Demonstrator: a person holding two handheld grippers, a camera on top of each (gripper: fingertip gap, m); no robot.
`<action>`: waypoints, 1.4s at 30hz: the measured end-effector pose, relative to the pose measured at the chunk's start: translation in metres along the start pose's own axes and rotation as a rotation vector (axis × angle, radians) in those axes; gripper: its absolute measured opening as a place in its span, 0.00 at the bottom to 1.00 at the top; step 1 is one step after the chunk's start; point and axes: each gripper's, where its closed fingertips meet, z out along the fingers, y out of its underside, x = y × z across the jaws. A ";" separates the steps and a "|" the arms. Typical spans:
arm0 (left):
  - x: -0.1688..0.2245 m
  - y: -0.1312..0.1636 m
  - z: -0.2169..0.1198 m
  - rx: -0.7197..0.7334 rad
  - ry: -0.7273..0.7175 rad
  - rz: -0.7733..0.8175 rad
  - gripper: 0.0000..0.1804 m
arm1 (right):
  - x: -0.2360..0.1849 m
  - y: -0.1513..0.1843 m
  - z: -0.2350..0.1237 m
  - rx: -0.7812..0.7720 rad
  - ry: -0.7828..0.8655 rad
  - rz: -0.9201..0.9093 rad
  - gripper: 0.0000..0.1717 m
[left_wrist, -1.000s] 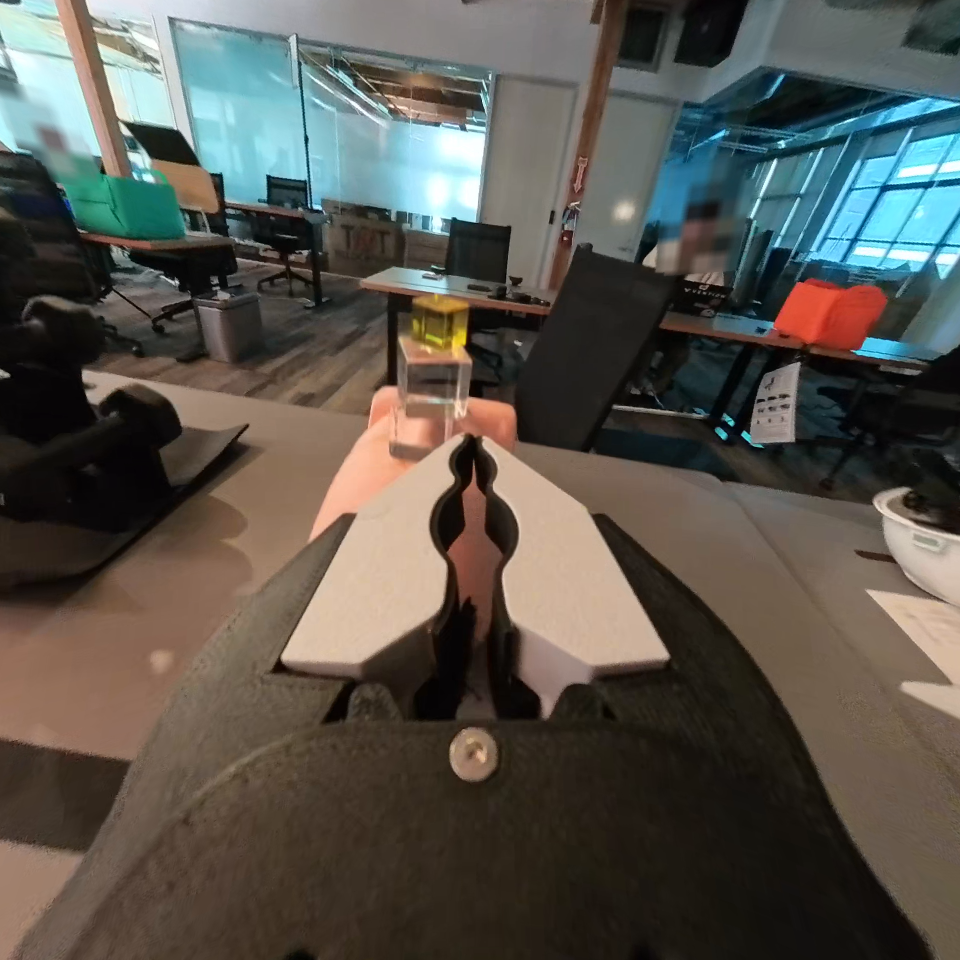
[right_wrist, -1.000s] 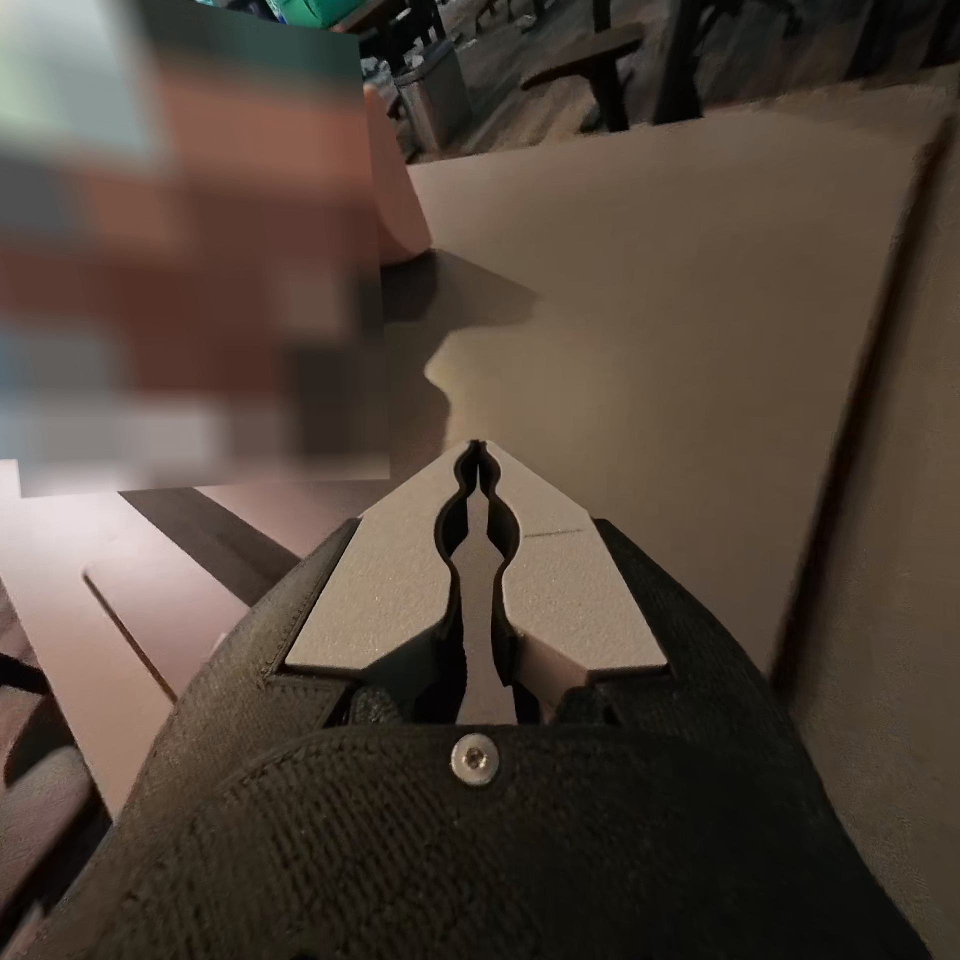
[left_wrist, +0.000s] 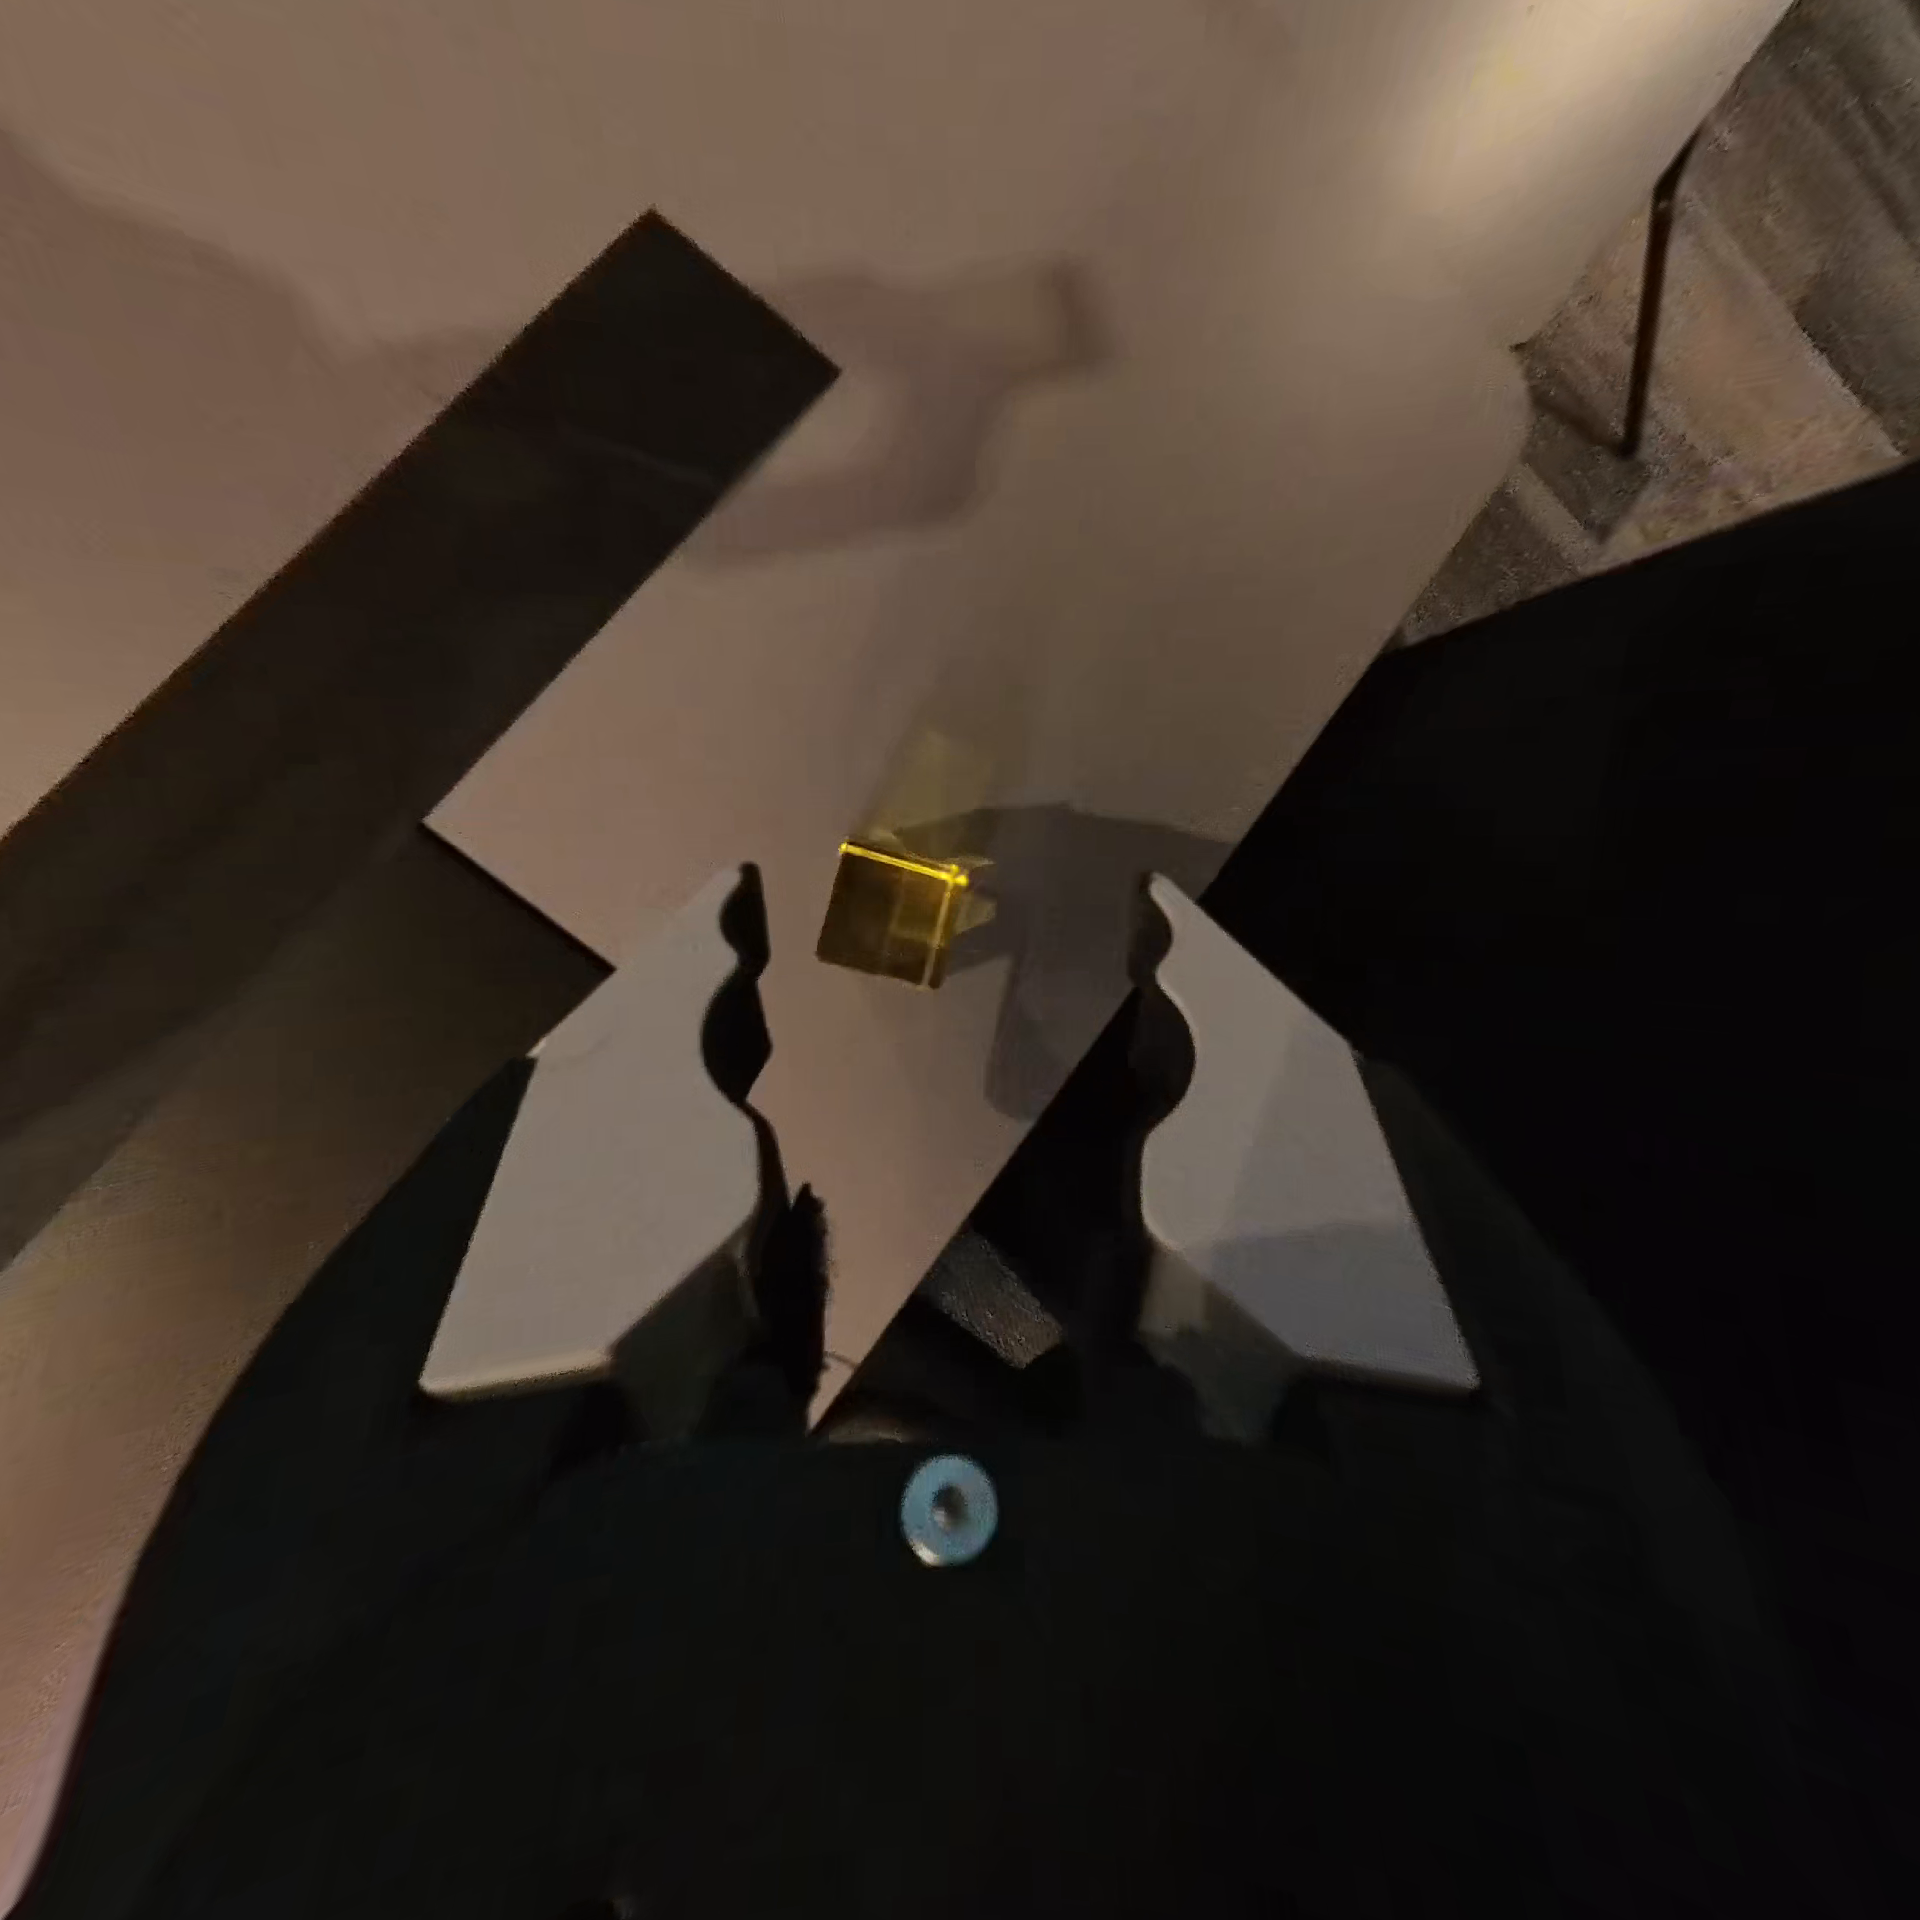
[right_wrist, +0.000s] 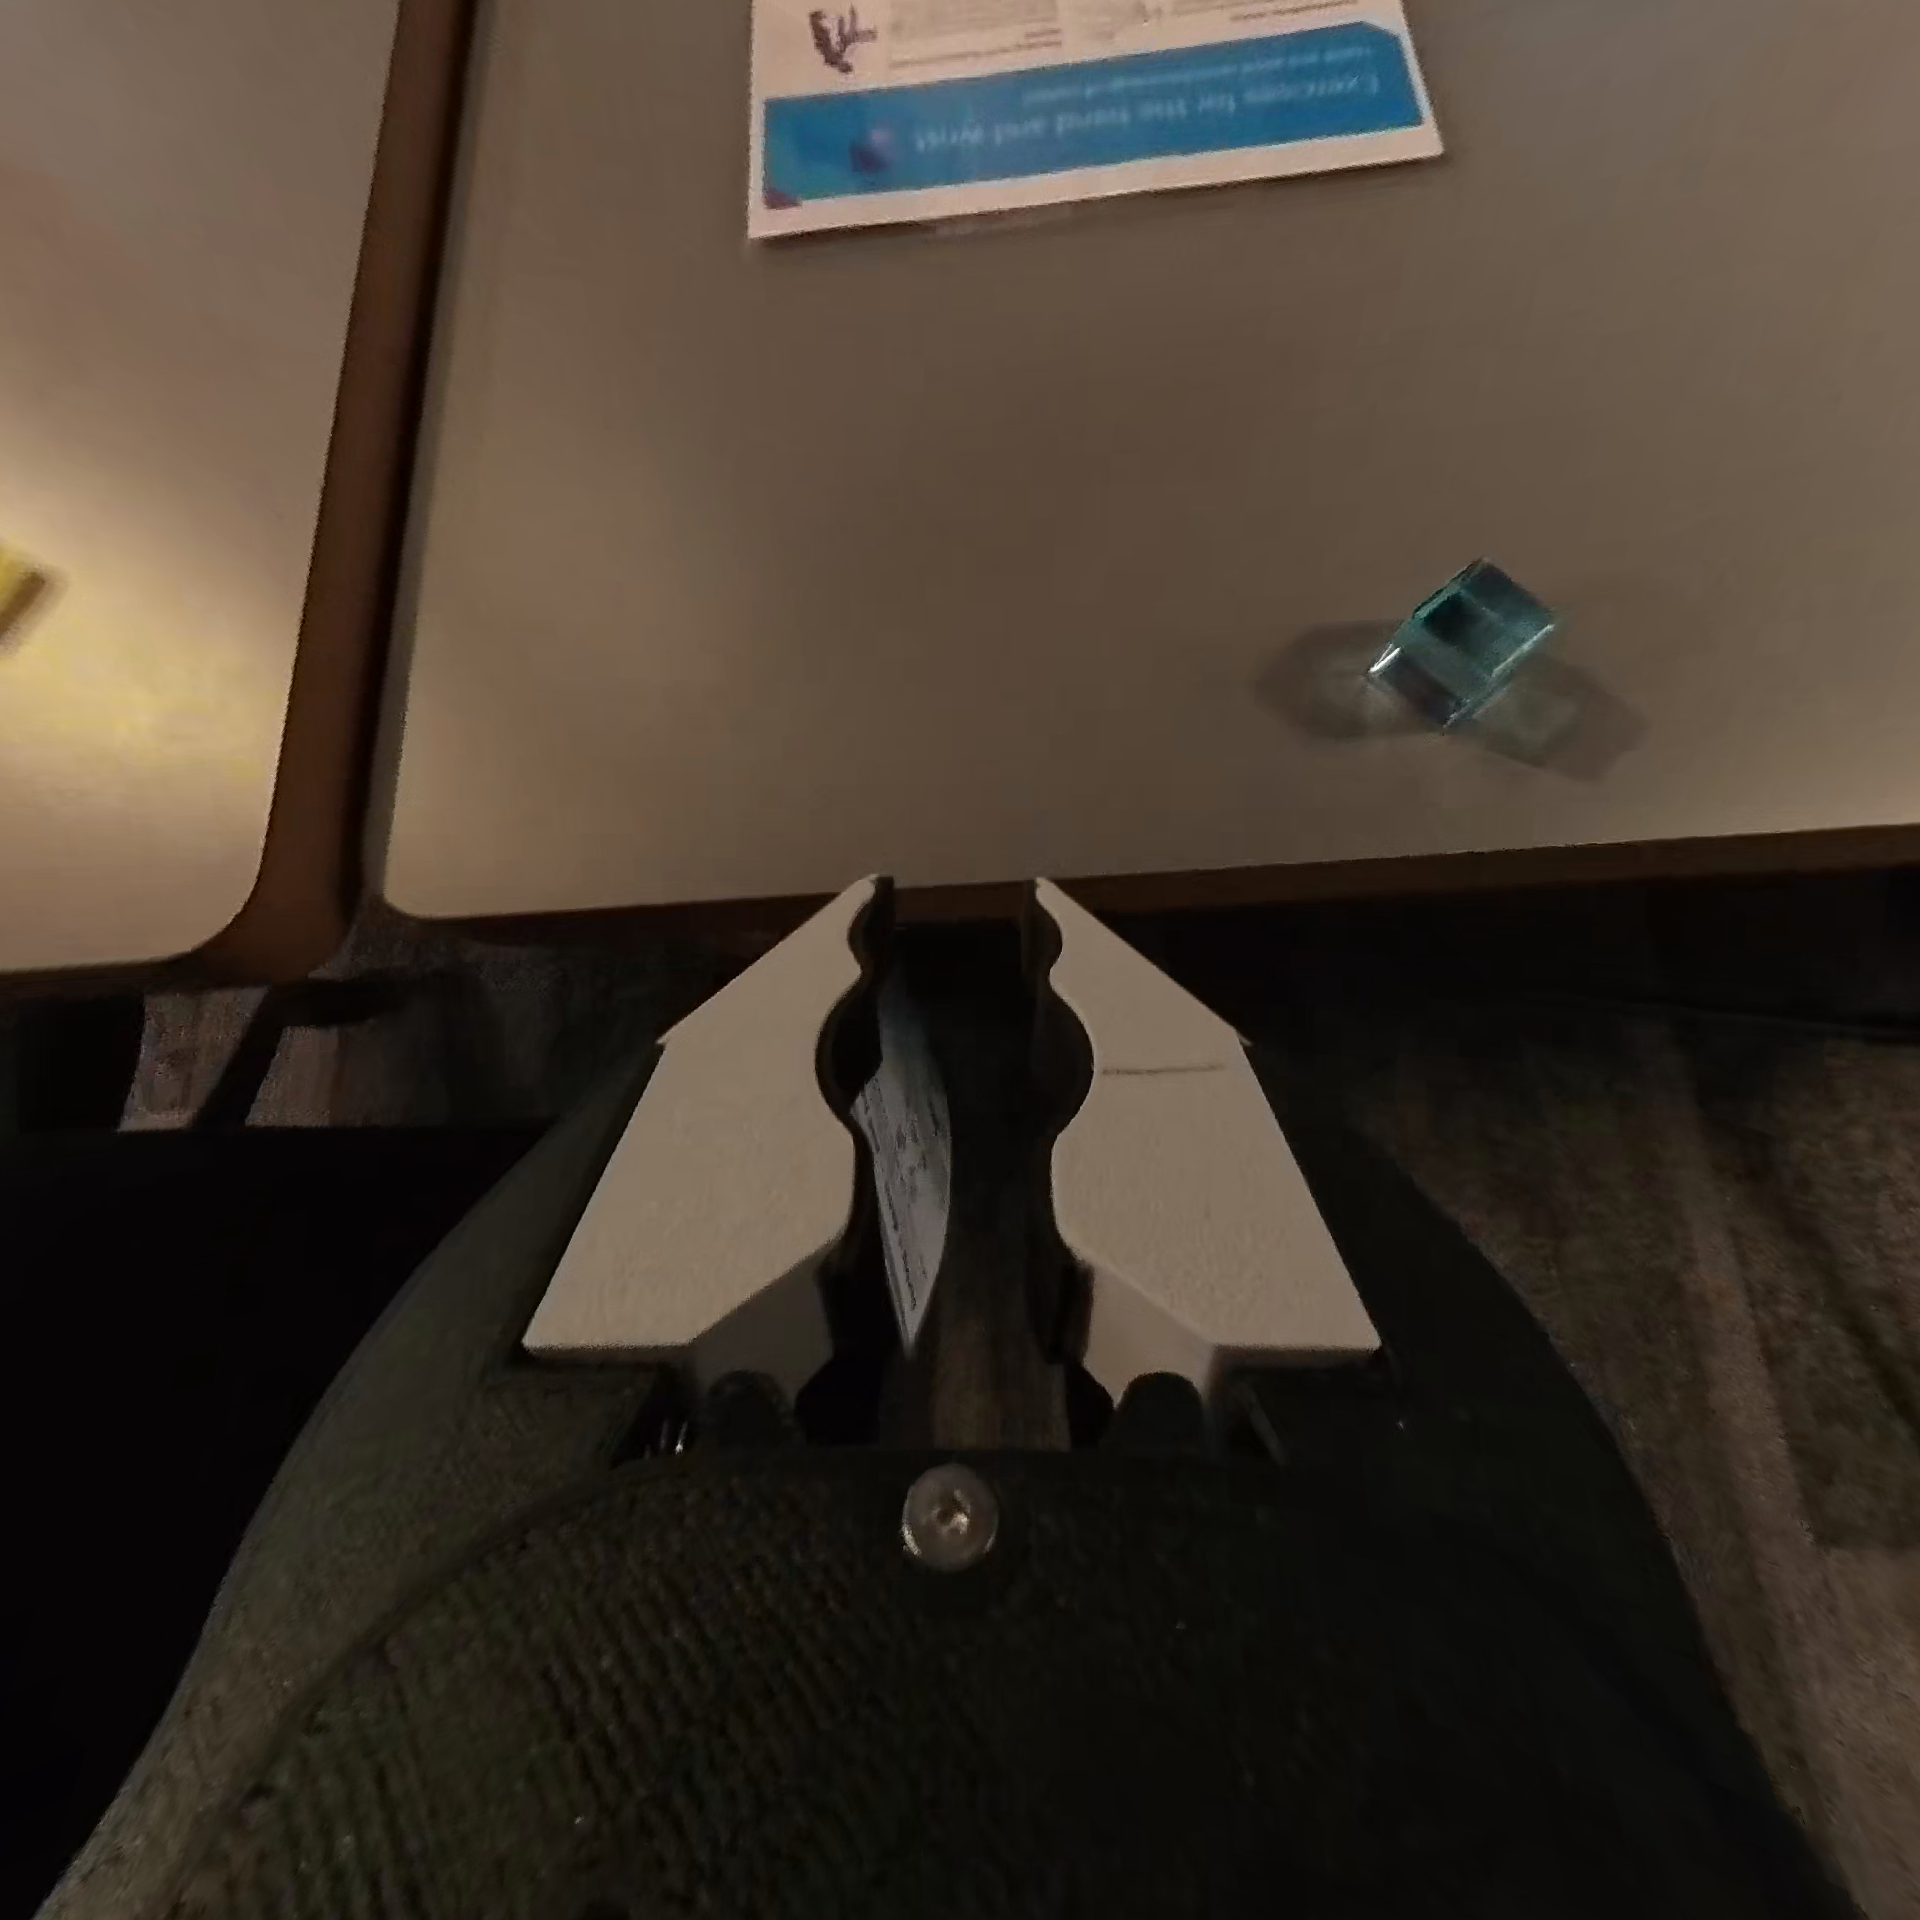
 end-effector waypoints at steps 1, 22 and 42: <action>-0.002 0.002 0.005 -0.017 -0.004 -0.007 0.36 | 0.000 0.002 -0.003 0.001 -0.009 -0.013 0.13; 0.038 -0.053 -0.051 0.382 -0.266 0.060 0.16 | 0.034 0.193 -0.139 -0.091 0.129 0.236 0.15; 0.180 -0.022 0.025 0.382 0.058 0.132 0.16 | -0.022 0.340 -0.312 -0.140 0.281 0.422 0.23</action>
